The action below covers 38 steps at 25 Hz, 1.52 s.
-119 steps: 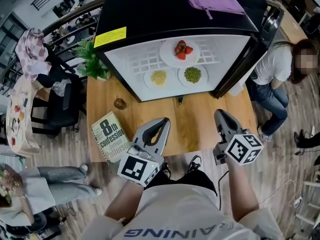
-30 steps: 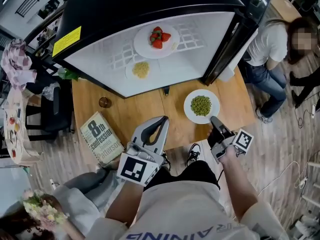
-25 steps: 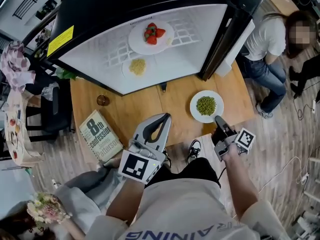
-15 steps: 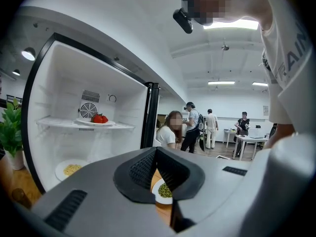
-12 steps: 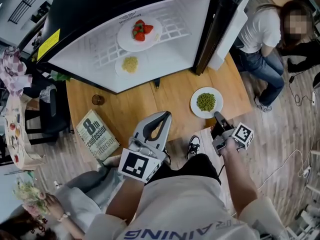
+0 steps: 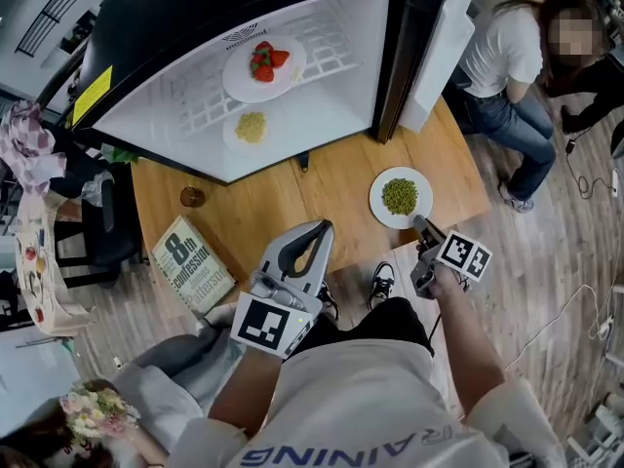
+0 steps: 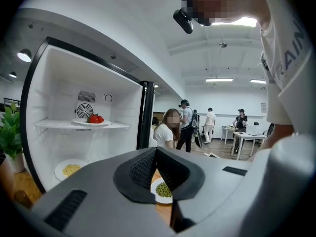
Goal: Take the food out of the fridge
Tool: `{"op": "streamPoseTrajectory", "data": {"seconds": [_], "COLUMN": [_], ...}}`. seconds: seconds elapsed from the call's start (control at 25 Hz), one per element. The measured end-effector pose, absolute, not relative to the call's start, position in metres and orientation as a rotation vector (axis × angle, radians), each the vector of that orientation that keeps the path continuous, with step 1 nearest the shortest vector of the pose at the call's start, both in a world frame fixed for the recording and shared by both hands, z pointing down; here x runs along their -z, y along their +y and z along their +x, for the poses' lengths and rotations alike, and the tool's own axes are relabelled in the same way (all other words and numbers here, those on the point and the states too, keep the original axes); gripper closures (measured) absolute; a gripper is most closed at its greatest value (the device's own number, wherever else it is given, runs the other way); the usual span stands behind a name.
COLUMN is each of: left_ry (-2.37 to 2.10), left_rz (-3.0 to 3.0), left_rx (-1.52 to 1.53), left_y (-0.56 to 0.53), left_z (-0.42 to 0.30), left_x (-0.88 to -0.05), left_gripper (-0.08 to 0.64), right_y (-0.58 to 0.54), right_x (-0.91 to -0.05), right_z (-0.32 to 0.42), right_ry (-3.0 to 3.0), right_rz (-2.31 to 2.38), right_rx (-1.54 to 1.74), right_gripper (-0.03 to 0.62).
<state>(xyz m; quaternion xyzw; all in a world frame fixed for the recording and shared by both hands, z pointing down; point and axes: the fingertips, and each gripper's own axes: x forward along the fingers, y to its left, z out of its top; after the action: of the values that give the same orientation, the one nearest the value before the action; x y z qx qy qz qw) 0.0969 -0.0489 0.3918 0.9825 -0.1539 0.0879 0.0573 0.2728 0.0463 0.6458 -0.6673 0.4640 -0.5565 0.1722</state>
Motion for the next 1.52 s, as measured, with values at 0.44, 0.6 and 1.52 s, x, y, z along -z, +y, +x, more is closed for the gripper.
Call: {"op": "streamPoseTrajectory", "data": {"seconds": [0.44,0.6,1.52], "left_ry": [-0.459,-0.47,-0.583], "left_rz": [2.973,2.966,2.988], "left_rx": [-0.283,-0.284,-0.147], "left_y": [-0.049,-0.049,-0.067], "left_z": [0.096,0.094,0.079], "left_x": [-0.396,-0.396,-0.347], "left_gripper": [0.551,0.551,0.551], "right_y": [0.048,0.053,-0.017], "right_x": [-0.657,-0.657,-0.425], "right_z": [0.26,0.256,0.249], "right_ry": [1.63,1.804,2.072], "right_rz": [-2.099,-2.222,-2.18], "right_rx": [1.642,1.638,0.704], "right_gripper": [0.388,0.385,0.571]}}
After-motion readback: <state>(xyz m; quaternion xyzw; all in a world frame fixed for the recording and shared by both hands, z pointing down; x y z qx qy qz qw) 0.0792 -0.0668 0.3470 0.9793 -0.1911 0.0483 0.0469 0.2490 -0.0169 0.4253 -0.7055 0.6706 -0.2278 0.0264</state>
